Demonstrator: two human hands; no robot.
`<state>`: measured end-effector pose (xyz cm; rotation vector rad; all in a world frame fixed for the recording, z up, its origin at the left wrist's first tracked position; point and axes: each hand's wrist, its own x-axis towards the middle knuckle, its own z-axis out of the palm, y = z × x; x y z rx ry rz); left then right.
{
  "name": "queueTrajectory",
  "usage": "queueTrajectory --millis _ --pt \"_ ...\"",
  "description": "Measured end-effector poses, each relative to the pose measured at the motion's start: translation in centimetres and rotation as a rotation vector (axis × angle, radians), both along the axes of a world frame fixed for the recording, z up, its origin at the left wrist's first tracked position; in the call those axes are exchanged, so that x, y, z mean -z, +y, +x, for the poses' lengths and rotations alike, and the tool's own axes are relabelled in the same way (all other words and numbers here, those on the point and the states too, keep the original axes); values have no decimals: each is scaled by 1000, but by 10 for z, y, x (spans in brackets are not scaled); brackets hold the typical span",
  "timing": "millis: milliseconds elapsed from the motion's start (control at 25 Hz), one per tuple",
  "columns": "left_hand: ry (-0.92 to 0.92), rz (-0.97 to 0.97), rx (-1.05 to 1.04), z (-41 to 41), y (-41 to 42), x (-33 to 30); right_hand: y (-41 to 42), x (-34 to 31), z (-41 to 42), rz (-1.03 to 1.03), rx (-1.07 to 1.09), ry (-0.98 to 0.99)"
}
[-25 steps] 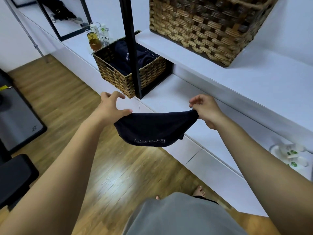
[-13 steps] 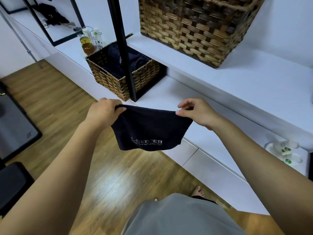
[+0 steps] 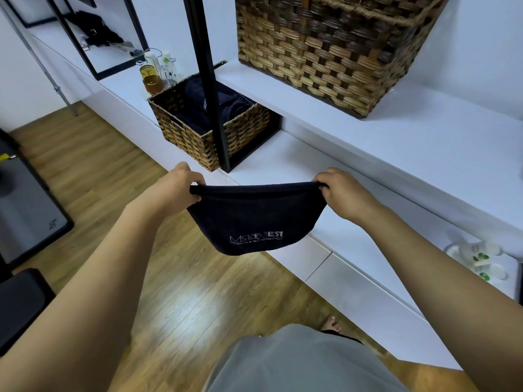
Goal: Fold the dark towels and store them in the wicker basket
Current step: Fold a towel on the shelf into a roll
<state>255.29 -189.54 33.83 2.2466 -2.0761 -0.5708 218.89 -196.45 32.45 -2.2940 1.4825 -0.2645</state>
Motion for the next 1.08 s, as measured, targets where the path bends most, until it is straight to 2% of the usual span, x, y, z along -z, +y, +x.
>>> queueTrajectory --millis 120,320,600,800,960,1080 --pt "11 -140 -4 -4 1 4 1 4 -3 15 81 -84" --pt "130 -334 -256 -8 2 7 -3 5 -13 -56 234 -264" --pt "159 -430 -371 -17 -1 10 -10 5 -32 -113 285 -265" --pt "516 -467 -361 -27 -5 6 -7 3 -42 -55 296 -430" --pt "692 -530 -350 -38 -11 2 -2 6 -48 -60 355 -535" --pt "740 -517 -359 -49 -15 -2 5 11 -48 -68 379 -563"
